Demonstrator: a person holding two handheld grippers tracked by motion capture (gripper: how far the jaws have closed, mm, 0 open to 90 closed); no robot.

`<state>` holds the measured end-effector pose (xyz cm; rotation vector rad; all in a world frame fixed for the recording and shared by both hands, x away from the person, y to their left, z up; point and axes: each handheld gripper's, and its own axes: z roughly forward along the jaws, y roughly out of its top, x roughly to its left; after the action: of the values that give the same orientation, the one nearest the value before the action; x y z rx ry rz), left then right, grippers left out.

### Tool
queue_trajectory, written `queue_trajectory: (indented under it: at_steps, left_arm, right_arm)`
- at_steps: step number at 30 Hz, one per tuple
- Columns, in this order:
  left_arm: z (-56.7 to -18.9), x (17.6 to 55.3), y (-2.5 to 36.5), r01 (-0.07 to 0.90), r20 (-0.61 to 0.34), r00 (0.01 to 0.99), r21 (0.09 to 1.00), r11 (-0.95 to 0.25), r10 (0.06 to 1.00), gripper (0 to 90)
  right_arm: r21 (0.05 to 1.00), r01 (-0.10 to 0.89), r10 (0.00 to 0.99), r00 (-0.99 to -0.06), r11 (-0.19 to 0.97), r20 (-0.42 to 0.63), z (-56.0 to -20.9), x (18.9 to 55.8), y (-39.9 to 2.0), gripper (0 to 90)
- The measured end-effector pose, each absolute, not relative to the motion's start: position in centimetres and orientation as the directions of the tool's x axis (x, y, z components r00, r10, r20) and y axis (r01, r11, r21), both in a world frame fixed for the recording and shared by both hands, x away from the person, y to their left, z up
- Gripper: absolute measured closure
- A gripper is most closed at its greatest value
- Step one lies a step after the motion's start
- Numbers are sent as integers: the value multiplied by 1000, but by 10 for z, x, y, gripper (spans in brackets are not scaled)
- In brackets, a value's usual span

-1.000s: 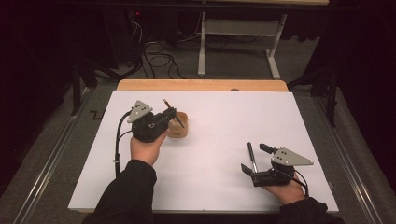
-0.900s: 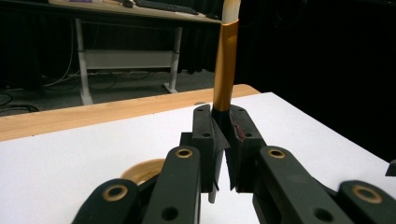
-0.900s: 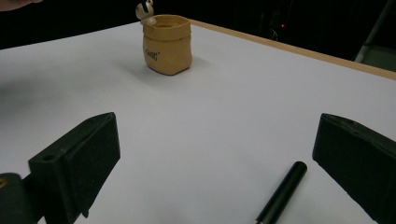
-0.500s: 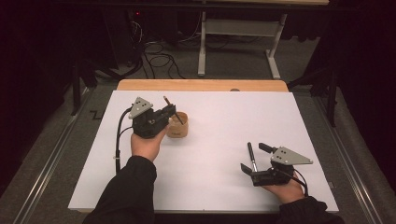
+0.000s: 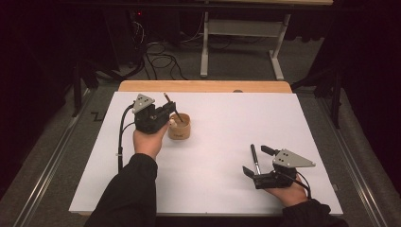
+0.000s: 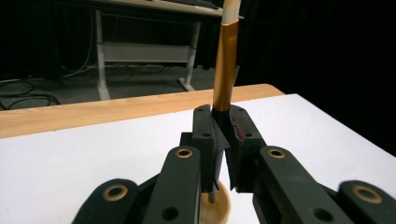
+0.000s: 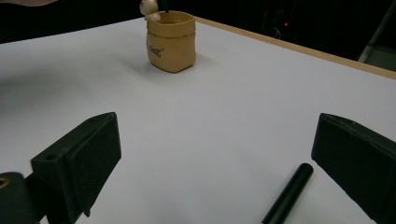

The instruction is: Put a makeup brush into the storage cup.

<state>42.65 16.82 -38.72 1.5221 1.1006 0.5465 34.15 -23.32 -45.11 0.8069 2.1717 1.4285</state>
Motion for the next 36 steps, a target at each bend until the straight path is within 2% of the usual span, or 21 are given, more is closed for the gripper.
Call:
queue_trajectory:
  at_steps: [7, 16, 21, 36]
  left_arm:
    - [-393, 433, 165, 337, -184, 439, 941, 28, 879, 831]
    - [-399, 439, 167, 349, -179, 413, 937, 26, 893, 830]
    - [-408, 441, 172, 368, -210, 396, 928, 54, 894, 830]
    - [-423, 443, 174, 420, -200, 376, 907, 26, 905, 829]
  right_arm:
    - [921, 238, 667, -745, 309, -32, -451, 342, -233, 26]
    - [919, 236, 663, -747, 316, -36, -452, 342, -233, 27]
    - [918, 234, 659, -751, 319, -38, -452, 342, -232, 28]
    - [914, 237, 658, -752, 330, -43, -453, 342, -231, 33]
